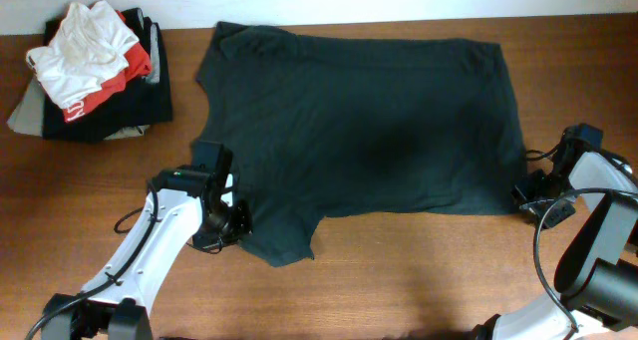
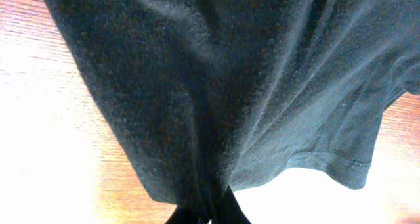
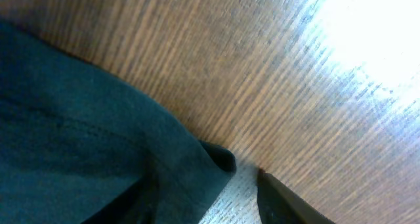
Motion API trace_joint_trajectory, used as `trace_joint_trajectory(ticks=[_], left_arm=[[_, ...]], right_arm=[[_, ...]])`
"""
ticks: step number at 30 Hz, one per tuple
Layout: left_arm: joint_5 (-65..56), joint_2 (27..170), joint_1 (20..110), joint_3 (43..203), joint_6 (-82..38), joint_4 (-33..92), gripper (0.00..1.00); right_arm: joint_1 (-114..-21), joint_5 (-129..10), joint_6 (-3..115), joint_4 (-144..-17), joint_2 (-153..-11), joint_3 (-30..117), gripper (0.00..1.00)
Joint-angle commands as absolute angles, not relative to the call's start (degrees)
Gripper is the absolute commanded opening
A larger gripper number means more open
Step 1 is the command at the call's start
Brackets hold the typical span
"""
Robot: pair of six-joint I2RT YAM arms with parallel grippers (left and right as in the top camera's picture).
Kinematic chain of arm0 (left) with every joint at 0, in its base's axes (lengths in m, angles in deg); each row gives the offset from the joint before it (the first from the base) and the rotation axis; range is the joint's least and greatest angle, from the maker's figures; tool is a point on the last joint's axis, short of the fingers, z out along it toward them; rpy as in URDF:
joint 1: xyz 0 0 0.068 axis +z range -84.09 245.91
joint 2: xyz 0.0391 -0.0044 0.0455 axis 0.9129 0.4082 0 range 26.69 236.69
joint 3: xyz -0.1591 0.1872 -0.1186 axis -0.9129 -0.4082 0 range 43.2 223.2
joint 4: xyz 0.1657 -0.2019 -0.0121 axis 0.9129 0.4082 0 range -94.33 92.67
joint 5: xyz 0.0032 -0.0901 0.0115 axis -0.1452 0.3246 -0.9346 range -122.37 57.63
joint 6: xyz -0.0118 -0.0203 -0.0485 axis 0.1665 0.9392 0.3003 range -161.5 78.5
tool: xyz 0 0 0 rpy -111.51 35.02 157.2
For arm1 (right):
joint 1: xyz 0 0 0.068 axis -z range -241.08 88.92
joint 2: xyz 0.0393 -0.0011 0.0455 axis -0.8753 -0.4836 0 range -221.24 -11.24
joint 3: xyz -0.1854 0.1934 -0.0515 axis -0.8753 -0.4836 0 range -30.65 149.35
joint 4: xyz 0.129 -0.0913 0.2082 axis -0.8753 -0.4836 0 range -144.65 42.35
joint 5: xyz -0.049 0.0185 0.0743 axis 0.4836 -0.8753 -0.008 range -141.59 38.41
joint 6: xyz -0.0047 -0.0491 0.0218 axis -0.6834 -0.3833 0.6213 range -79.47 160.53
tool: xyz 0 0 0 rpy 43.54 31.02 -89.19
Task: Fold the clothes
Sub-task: 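Grasp the bottom left hem with left gripper, bottom right corner with right, then lift the bottom hem with both grippers and fold it up toward the collar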
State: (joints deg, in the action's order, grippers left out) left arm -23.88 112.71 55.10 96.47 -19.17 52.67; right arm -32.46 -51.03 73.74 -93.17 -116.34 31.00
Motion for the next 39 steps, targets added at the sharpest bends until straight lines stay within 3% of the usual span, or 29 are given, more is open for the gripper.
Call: trace_joint_trajectory(ticks=[1,6,8,13,15,16,24,39], left_arm=[[-24.7,112.1,55.2,97.2,-19.2,52.8,0.01],[-24.6,112.1,55.2,97.2,-19.2,52.8,0.01],[-24.6,112.1,55.2,97.2,-19.2,52.8,0.01],[-24.5,112.1,55.2,97.2,-19.2,52.8,0.01],[-24.5,112.1,55.2,97.2,-19.2,53.0,0.01],[-24.4,112.1,55.2,97.2,-19.2,53.1,0.01],[-23.0,110.5,55.2,97.3,-18.8,54.5,0.01],[-23.0,92.8,55.2,97.3,-17.0,60.1,0.01]], right_arm=[[-32.6,-49.6,73.8,-93.0,-116.8,30.0,0.43],[-32.5,-49.6,74.0,-93.0,-116.8,30.0,0.38],[-32.5,-49.6,74.1,-93.0,-116.8,30.0,0.26],[-32.6,-50.2,76.0,-93.2,-116.8,30.0,0.22],[-32.5,-51.2,76.1,-93.3,-116.8,30.0,0.07],[-32.6,-51.4,76.2,-93.3,-116.8,30.0,0.05],[-32.5,-51.4,76.2,-94.3,-116.8,30.0,0.04],[-32.5,-51.6,76.2,-99.0,-114.2,30.0,0.04]])
